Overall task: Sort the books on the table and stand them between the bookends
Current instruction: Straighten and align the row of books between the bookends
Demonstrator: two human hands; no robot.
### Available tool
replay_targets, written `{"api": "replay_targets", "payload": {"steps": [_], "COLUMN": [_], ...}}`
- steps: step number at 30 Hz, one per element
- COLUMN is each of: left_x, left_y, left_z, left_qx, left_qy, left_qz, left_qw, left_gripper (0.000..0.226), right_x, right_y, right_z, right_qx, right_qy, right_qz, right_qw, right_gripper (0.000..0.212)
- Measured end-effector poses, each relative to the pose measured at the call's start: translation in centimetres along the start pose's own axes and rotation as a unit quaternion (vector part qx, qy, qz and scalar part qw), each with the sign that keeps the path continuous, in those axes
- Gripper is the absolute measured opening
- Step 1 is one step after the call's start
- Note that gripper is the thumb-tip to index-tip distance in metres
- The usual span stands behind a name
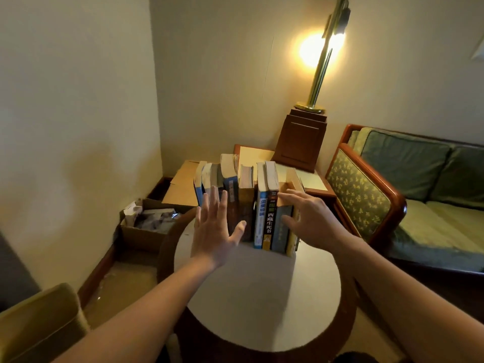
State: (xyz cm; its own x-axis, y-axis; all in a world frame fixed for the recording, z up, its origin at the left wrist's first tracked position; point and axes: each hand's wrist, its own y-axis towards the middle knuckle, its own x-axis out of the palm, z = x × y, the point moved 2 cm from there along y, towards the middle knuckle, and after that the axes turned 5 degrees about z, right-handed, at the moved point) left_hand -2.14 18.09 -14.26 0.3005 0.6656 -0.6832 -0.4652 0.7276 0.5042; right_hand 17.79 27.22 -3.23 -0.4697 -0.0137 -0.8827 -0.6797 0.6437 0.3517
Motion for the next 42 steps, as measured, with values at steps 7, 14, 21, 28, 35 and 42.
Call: {"api": "replay_targets", "payload": {"steps": [7, 14, 21, 28, 35, 42], "left_x": [2.4, 5.7, 8.7, 11.3, 12.7, 13.4], "left_y": [1.1, 4.4, 6.6, 7.8, 9.0, 10.2], "left_z": [-3.9, -5.9, -5.6, -5.2, -5.0, -5.7], "left_qx": [-0.203, -0.237, -0.230, -0.221, -0.256, -0.234], "left_qy": [-0.133, -0.251, -0.317, -0.279, -0.229, -0.183], "left_qz": [0.070, 0.146, 0.245, 0.344, 0.404, 0.428], "left_qw": [0.968, 0.927, 0.887, 0.869, 0.848, 0.854], "left_gripper": [0.098, 0.097, 0.095, 0.095, 0.089, 0.094], "right_x": [2.7, 7.3, 10.9, 14.9, 16.3, 16.0], "right_y": [7.5, 15.1, 20.6, 24.5, 27.3, 27.4], "right_z": [-3.3, -4.8, -5.9, -6.8, -6.4, -5.2], "right_qx": [-0.056, -0.094, -0.117, -0.117, -0.096, -0.095], "right_qy": [-0.031, -0.068, -0.075, -0.155, -0.173, -0.197], "right_qz": [-0.071, -0.140, -0.179, -0.221, -0.263, -0.259], "right_qw": [0.995, 0.983, 0.974, 0.956, 0.944, 0.941], "right_gripper": [0.056, 0.061, 0.062, 0.078, 0.094, 0.104]}}
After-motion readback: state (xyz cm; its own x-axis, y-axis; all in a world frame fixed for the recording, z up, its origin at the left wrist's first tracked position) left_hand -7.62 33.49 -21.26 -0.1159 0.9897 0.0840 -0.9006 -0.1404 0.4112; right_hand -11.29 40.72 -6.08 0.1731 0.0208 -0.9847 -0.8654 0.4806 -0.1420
